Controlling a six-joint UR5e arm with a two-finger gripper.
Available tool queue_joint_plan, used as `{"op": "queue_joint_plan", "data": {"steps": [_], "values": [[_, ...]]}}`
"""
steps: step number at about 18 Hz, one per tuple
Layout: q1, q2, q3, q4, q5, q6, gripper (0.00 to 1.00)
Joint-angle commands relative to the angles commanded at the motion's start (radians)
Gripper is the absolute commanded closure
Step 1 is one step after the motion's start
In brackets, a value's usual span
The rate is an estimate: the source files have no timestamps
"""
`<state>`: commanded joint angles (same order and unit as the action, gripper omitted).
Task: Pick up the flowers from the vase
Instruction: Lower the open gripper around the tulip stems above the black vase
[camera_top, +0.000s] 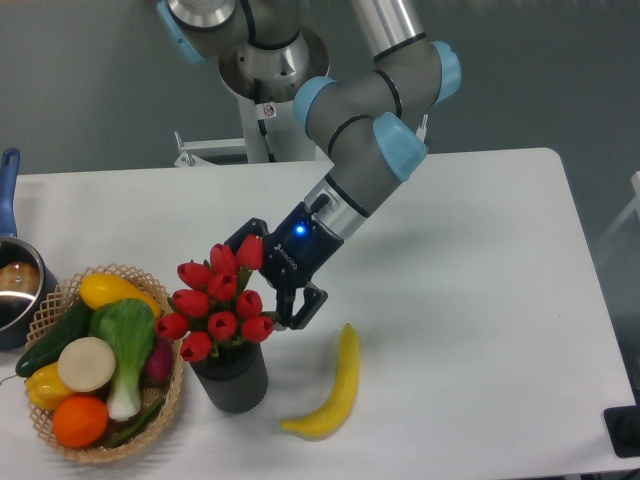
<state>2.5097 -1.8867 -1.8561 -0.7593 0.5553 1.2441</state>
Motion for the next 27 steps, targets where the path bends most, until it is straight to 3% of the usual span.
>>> {"op": "queue_joint_plan", "data": {"steps": [17, 19, 21, 25, 26, 27], "values": [[-0.041, -0.023, 0.012, 0.014, -0.003, 0.008, 0.0], [-0.041, -0.025, 0.017, 0.015, -0.005, 0.008, 0.1], [-0.041, -0.023, 0.021, 0.014, -0.005, 0.006, 0.29], [-0.04, -0.02, 0.021, 0.014, -0.005, 0.005, 0.46], [-0.04, -0.019, 0.02, 0.014, -0.005, -0.001, 0.55], [-0.04, -0.015, 0.018, 0.014, -0.005, -0.002, 0.56]]}}
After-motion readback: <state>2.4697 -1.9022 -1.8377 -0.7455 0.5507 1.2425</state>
